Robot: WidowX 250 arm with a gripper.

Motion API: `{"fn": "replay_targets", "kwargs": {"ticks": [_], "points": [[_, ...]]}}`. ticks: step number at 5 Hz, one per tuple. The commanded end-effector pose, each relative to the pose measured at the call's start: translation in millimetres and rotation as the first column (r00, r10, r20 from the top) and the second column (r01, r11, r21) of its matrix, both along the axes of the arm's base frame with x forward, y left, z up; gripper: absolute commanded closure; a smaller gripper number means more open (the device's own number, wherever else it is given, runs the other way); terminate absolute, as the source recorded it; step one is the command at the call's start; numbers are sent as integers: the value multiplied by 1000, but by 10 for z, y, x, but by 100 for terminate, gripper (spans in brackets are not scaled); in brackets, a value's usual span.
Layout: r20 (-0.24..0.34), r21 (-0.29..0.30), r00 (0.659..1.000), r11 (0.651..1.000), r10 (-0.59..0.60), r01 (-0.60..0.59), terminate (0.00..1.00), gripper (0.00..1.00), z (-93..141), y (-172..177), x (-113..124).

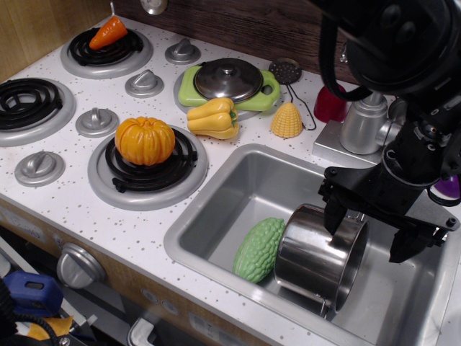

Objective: Flip pot upright in sink

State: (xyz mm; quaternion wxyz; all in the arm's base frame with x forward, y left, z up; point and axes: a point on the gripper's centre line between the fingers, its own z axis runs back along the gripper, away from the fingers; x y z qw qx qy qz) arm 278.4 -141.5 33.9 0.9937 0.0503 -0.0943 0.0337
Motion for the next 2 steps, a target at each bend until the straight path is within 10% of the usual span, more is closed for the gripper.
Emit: {"fn": "replay_targets", "kwargs": {"ticks": [1,2], "points": [[0,0,1000,1000,0,0,0,0,0,0,0],[-1,180,1000,984,-8,8,0,0,-49,-64,10]]}}
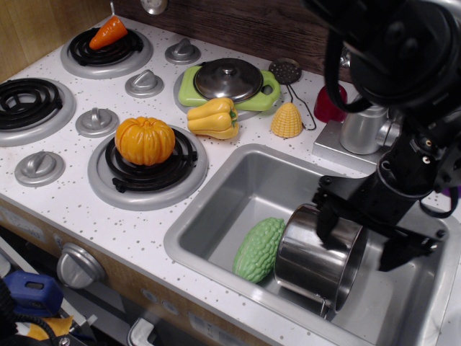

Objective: Flip pot upright in sink

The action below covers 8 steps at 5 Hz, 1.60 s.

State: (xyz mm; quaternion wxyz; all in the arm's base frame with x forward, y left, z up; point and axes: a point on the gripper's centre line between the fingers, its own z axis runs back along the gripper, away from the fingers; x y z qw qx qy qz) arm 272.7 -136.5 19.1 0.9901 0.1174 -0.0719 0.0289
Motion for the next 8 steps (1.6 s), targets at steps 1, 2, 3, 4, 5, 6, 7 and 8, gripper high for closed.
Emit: {"fn": "replay_targets", "kwargs": {"ticks": [1,2,3,4,5,6,7,8], "points": [[58,231,997,972,-50,35,0,0,29,-148,78],[74,293,995,955,-68,44,0,0,-30,-150,72],[96,372,988,925,-122,78,0,0,-66,-61,78],[99,399,977,907,-187,133,0,0,-56,62,96],[124,395,972,909,-197,134,0,0,-29,192,112],[141,391,969,911,-200,131,0,100,-22,265,116],[158,372,971,922,-179,110,0,100,-45,279,104],[187,226,976,972,-112,69,0,100,-37,305,85]]}}
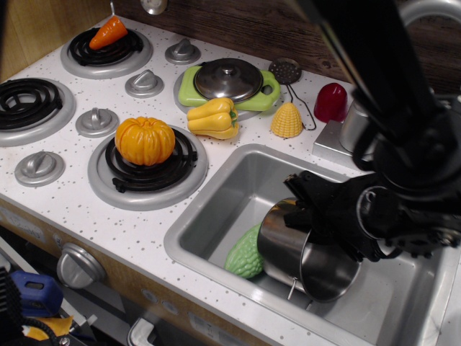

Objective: Flip pot upright in sink

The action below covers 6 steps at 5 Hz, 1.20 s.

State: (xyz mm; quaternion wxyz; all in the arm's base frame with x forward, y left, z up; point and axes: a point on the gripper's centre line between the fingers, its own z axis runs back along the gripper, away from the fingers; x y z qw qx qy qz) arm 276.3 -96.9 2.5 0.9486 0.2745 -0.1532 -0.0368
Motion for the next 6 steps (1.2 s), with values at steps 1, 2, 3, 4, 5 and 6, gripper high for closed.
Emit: {"fn": "replay_targets", "kwargs": {"ticks": [1,2,3,4,5,6], "points": [[11,-136,999,990,35,-33,0,100,153,-93,51],[-12,-188,998,980,64,-65,0,100,175,-128,49],[4,-205,1000,978,30,-29,0,100,113,-49,27],[4,-205,1000,978,30,-29,0,0,113,-49,27],[4,-205,1000,978,30,-29,0,0,113,-49,27],[4,-205,1000,978,30,-29,0,0,113,-49,27]]}}
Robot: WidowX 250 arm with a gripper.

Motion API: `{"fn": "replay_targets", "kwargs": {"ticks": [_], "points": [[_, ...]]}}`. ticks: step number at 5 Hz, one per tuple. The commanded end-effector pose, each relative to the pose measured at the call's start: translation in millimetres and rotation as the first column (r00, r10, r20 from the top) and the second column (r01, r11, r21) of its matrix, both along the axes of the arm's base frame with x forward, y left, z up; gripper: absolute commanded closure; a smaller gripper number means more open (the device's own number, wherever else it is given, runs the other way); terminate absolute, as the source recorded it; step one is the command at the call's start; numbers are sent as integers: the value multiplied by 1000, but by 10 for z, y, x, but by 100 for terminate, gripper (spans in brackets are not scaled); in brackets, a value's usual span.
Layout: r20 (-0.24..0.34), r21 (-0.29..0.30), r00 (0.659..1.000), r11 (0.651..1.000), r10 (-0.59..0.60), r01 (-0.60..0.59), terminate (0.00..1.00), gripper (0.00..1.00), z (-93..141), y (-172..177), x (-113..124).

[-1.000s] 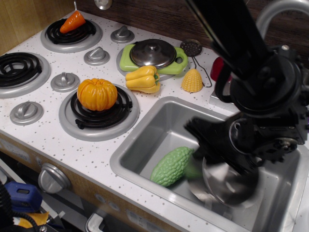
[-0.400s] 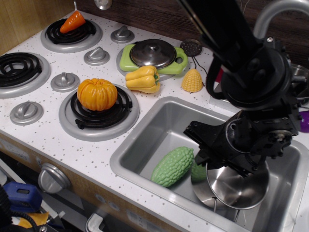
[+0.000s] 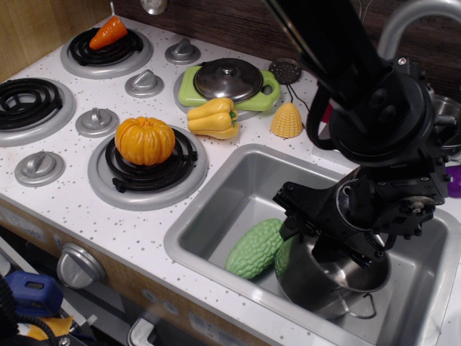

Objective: Flip pot upright in sink

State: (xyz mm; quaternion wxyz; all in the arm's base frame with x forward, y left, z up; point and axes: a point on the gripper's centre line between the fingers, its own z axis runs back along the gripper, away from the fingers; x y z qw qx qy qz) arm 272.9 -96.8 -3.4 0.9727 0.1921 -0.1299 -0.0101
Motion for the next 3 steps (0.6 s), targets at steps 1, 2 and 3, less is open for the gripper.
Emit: {"fn": "replay_targets", "kwargs": {"ticks": [1,2,3], "points": [[52,-29,999,1000,-4,6,0,0,172,-50,61],[52,-29,999,1000,-4,6,0,0,172,-50,61],[52,-29,999,1000,-4,6,100,0,172,-50,61]]}}
